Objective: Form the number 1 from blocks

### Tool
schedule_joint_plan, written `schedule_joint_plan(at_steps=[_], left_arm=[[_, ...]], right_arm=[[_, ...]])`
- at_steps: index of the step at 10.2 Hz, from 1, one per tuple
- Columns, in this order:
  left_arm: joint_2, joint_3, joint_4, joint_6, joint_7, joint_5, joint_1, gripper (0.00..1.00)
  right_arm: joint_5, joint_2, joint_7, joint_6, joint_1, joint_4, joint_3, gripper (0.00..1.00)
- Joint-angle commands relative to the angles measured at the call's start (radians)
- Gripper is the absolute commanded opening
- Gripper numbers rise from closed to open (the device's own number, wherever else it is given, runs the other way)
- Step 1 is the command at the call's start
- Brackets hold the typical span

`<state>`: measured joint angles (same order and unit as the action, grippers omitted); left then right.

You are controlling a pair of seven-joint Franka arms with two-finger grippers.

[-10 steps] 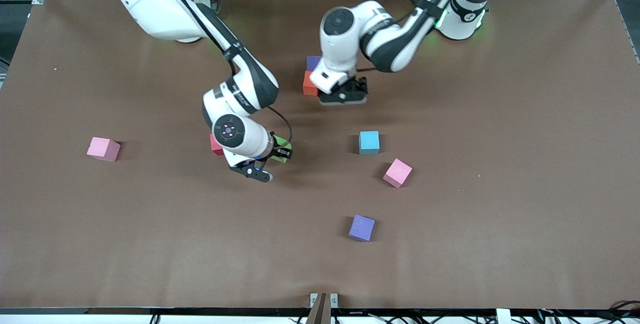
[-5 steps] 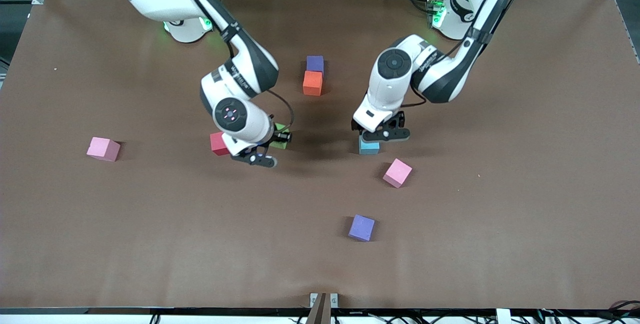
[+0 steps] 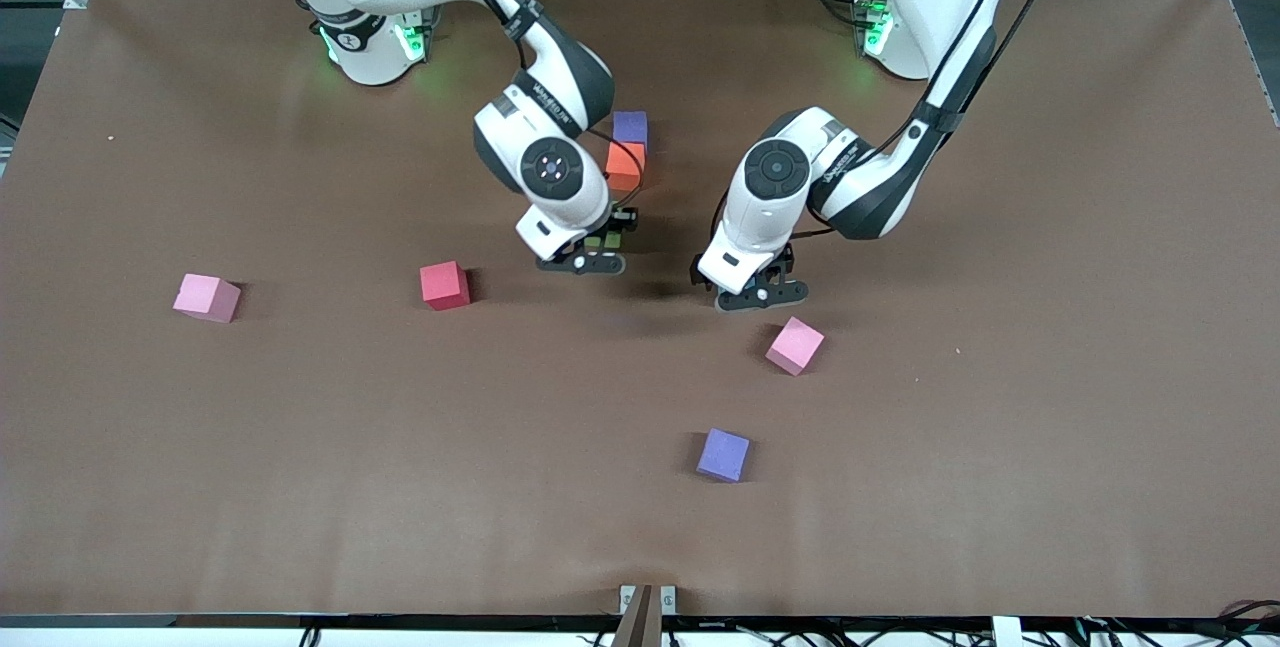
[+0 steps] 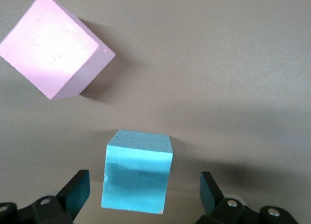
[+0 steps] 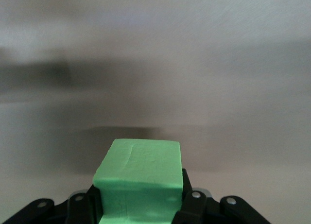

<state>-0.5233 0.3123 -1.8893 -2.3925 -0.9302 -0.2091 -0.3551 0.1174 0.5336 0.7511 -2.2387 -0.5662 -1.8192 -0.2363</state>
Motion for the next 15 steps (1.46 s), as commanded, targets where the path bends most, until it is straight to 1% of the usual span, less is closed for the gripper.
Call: schedule_joint_plan(at_steps=[1,5,6,7,8,11,12,13,14,15], left_arm=[[-0.032,0.002,0.018,0.004,-0.022,0.000,0.007,1.00],[-0.072,-0.001,0.041,0.003,-0.022,-0.001,0.004,1.00],[-0.083,-0.002,0.052,0.003,-0.021,-0.001,0.004,0.85],[-0.083,-0.004,0.052,0.003,-0.012,-0.003,0.004,0.28],[-0.083,-0.005,0.053,0.003,-0.009,-0.003,0.004,0.00],[-0.069,-0.005,0.055,0.003,-0.005,-0.003,0.010,0.00],[-0.064,-0.005,0.062,0.004,-0.004,-0.003,0.018,0.00],[-0.051,-0.005,0.065,0.007,-0.005,-0.003,0.018,0.00],[-0.040,-0.004,0.065,0.009,-0.009,-0.003,0.018,0.00],[-0.032,-0.004,0.065,0.009,-0.012,-0.001,0.013,0.00]], right_arm=[[0.004,-0.006,0.036,-0.102,-0.023,-0.074,-0.012,0.00],[-0.002,-0.001,0.076,-0.105,-0.026,-0.097,-0.037,0.00],[-0.004,-0.001,0.079,-0.105,-0.027,-0.101,-0.040,0.00],[-0.004,-0.001,0.083,-0.107,-0.029,-0.106,-0.046,0.00],[-0.004,-0.001,0.094,-0.120,-0.029,-0.117,-0.047,0.00],[-0.005,0.005,0.097,-0.134,-0.029,-0.130,-0.055,0.00],[-0.005,0.008,0.097,-0.134,-0.029,-0.130,-0.055,0.15],[-0.005,0.009,0.099,-0.136,-0.029,-0.129,-0.055,0.76],[-0.005,0.009,0.111,-0.134,-0.027,-0.129,-0.055,1.00],[-0.005,0.008,0.109,-0.131,-0.026,-0.126,-0.055,1.00]])
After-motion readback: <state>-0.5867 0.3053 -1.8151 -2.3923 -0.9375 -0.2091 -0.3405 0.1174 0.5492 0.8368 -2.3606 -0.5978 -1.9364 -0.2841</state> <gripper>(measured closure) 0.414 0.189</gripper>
